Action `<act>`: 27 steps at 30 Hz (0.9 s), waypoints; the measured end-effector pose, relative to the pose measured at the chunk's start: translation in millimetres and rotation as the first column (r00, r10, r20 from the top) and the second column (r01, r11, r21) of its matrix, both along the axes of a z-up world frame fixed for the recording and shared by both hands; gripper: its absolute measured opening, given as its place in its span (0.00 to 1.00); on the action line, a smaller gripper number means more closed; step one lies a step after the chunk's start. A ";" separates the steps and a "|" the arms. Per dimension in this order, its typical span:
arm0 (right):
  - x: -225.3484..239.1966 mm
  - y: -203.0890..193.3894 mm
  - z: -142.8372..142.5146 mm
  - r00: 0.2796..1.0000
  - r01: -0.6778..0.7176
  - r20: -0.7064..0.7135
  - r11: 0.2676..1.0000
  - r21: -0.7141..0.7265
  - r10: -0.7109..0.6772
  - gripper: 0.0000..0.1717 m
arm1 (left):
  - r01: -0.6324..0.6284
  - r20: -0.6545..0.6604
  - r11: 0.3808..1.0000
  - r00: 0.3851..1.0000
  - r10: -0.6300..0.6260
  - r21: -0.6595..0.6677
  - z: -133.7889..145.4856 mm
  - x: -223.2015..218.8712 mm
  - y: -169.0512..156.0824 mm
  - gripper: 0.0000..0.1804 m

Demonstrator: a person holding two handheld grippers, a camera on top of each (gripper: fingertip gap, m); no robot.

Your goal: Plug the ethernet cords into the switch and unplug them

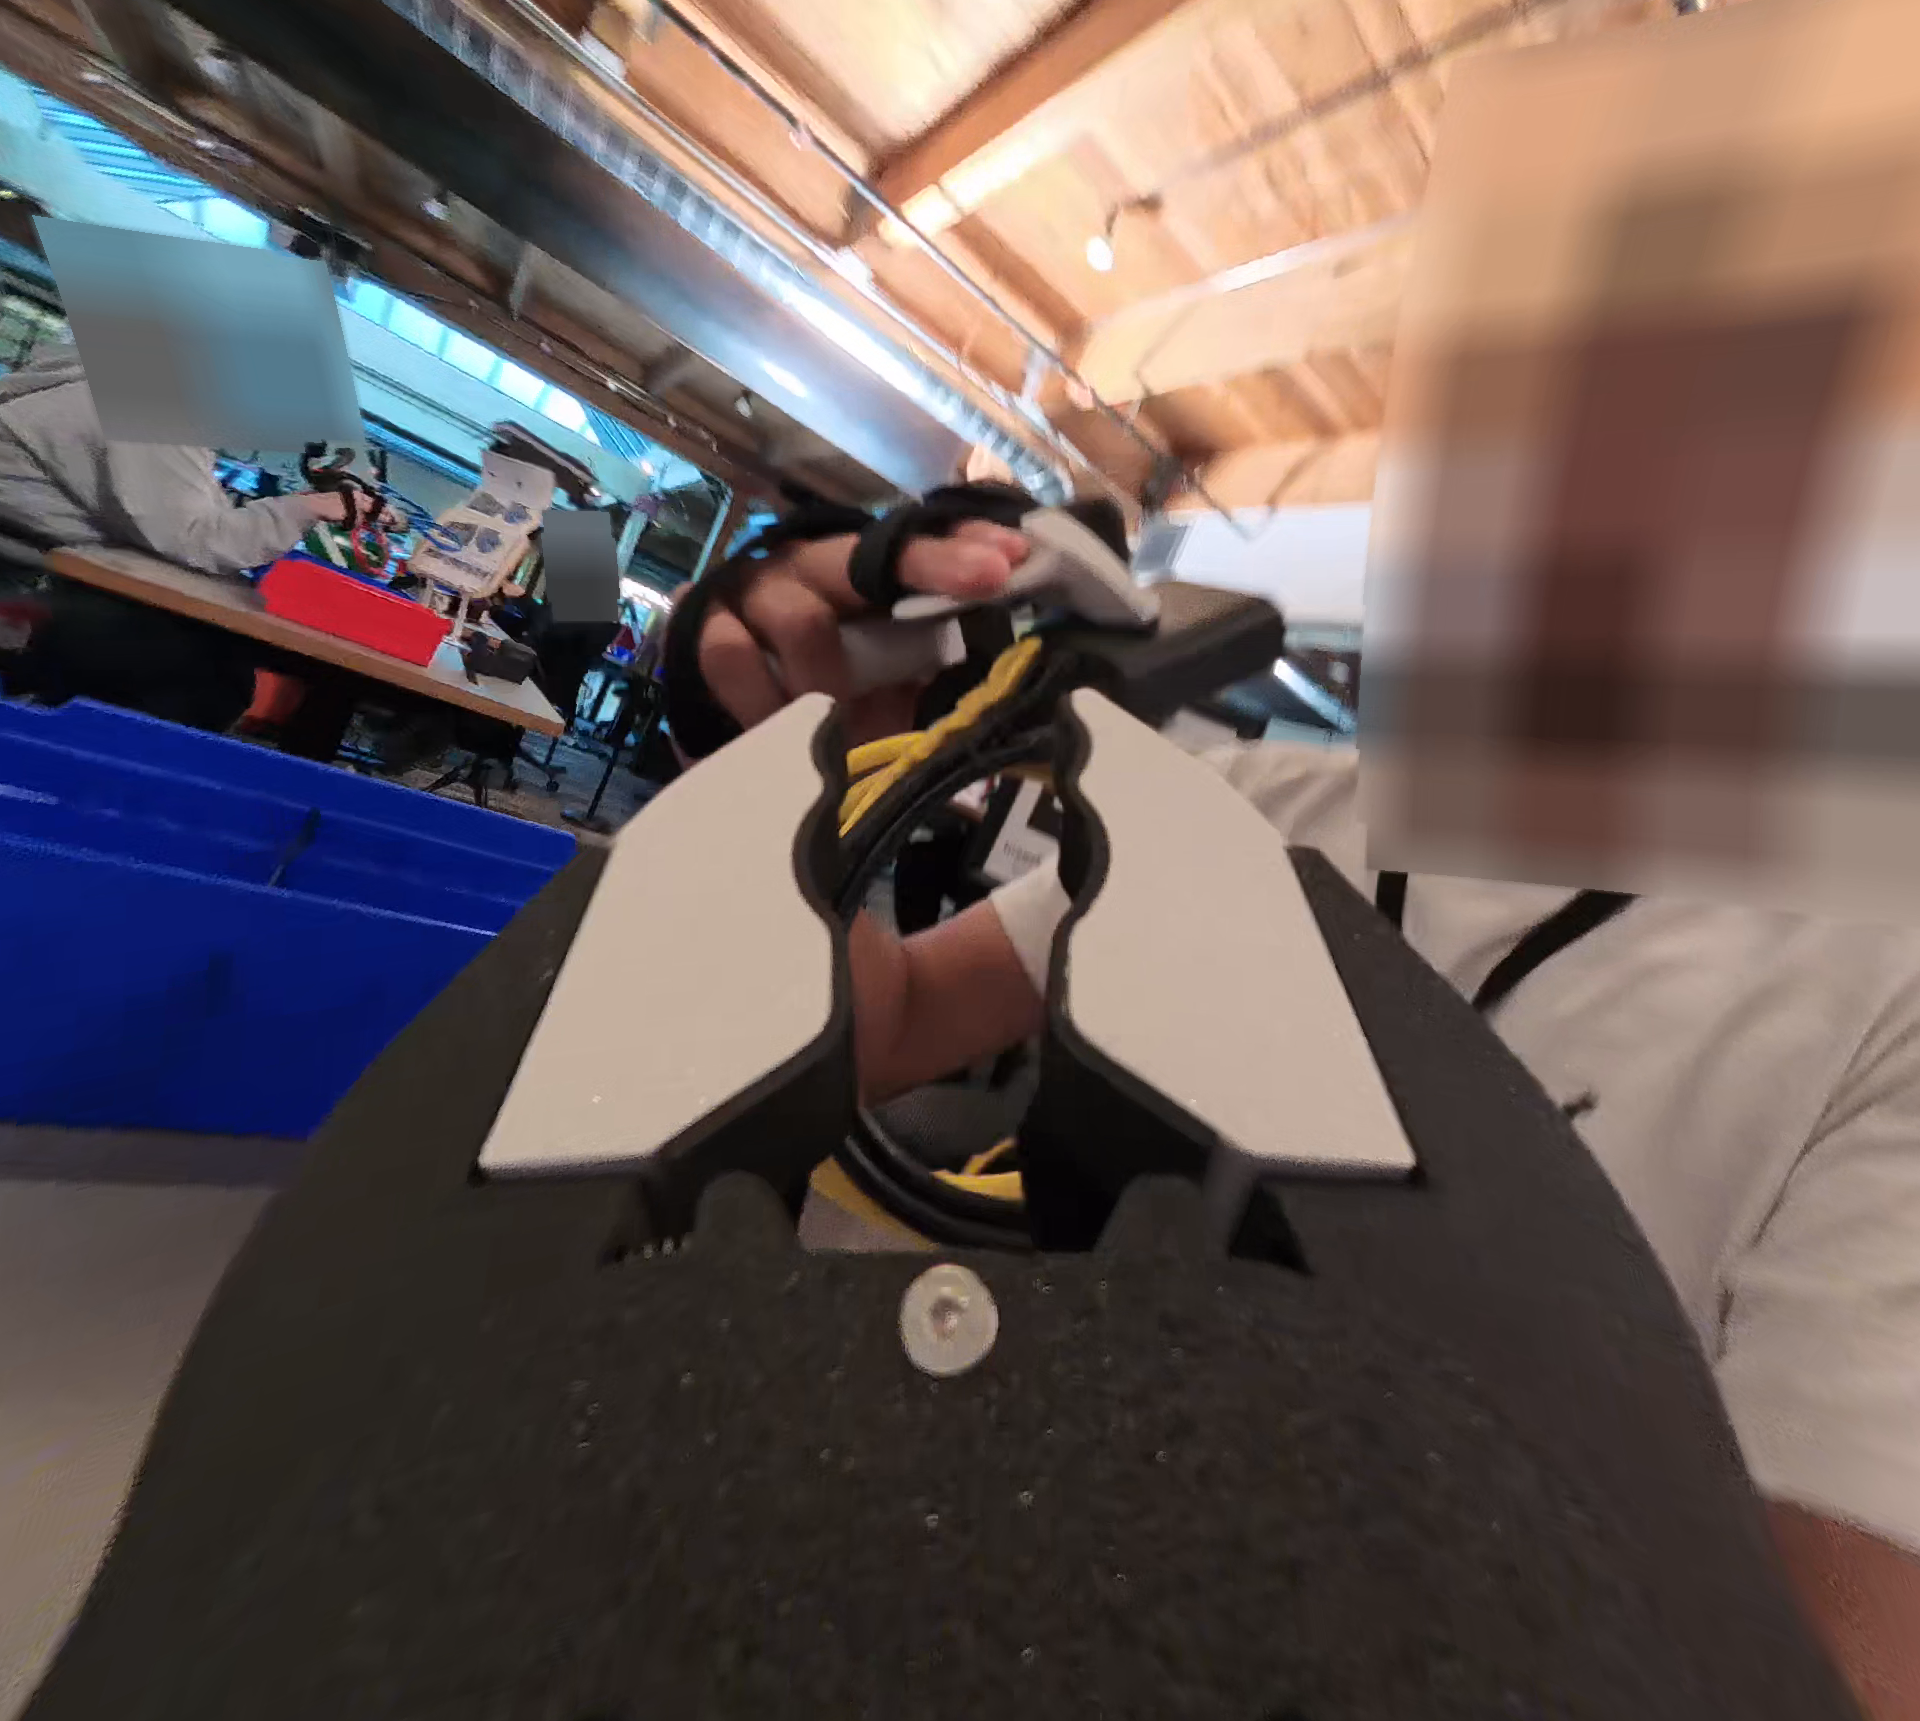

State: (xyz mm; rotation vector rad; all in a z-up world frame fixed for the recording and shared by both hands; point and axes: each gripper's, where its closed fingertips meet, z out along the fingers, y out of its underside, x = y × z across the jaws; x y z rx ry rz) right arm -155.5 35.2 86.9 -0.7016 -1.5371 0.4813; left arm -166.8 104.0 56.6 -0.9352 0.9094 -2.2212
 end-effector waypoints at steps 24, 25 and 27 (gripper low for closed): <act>-9.2 64.5 -64.3 0.897 0.311 0.220 0.901 0.302 -0.383 0.14 | -0.473 -0.709 0.550 -0.279 0.647 0.688 -145.8 -275.7 -29.0 0.31; -10.6 65.3 -67.5 0.896 0.307 0.227 0.902 0.302 -0.381 0.14 | -0.452 -0.708 0.550 -0.369 0.602 0.703 -158.0 -287.1 -26.0 0.30; -13.4 67.0 -73.6 0.893 0.303 0.240 0.902 0.307 -0.381 0.14 | -0.482 -0.739 0.560 -0.451 0.501 0.674 -171.5 -298.1 -17.8 0.28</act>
